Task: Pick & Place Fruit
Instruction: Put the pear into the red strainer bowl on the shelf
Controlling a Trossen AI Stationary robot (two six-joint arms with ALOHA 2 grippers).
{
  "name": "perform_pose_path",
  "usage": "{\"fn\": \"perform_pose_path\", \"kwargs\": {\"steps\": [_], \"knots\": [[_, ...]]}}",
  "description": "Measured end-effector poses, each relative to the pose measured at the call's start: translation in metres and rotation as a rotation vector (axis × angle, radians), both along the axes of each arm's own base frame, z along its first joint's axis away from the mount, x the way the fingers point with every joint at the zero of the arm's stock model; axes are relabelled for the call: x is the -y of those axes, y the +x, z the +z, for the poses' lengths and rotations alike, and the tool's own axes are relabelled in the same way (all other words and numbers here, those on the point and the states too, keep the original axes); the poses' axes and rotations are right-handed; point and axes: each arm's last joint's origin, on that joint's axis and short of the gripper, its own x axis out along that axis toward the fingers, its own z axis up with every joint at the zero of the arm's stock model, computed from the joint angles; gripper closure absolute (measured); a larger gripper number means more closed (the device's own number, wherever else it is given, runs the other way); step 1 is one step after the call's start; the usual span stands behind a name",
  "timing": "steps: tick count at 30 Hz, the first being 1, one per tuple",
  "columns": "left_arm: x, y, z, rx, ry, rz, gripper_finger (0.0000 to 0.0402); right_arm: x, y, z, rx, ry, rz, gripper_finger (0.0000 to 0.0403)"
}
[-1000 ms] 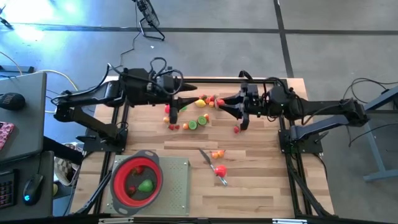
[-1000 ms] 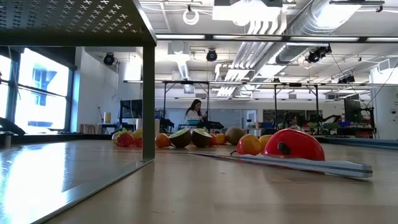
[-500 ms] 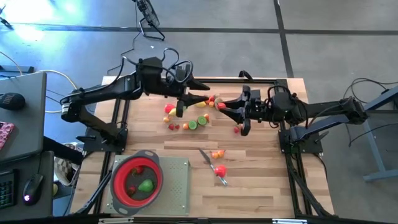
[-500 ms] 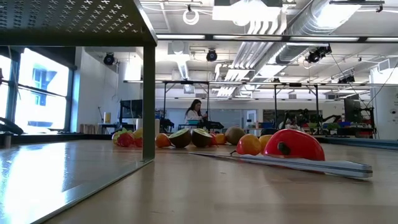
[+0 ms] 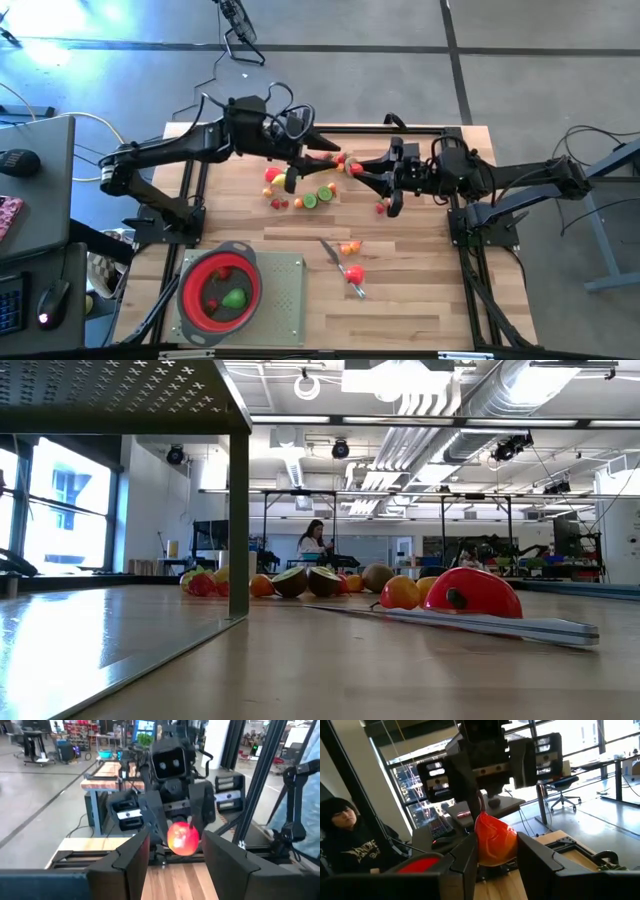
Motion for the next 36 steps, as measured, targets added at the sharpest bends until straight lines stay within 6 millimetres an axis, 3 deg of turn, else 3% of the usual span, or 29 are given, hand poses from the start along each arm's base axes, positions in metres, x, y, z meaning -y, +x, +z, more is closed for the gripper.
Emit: {"fn": "perform_pose_path", "kwargs": {"steps": [10, 36], "knots": [[0.012, 0.033, -0.014, 0.045, 0.004, -0.038, 0.0225, 0.000, 0.000, 0.000, 0.000, -0.001, 0.006, 0.0293], [0.013, 0.034, -0.012, 0.076, 0.013, -0.033, 0.0234, 0.000, 0.000, -0.002, -0.022, -0.003, 0.007, 0.0293]]}}
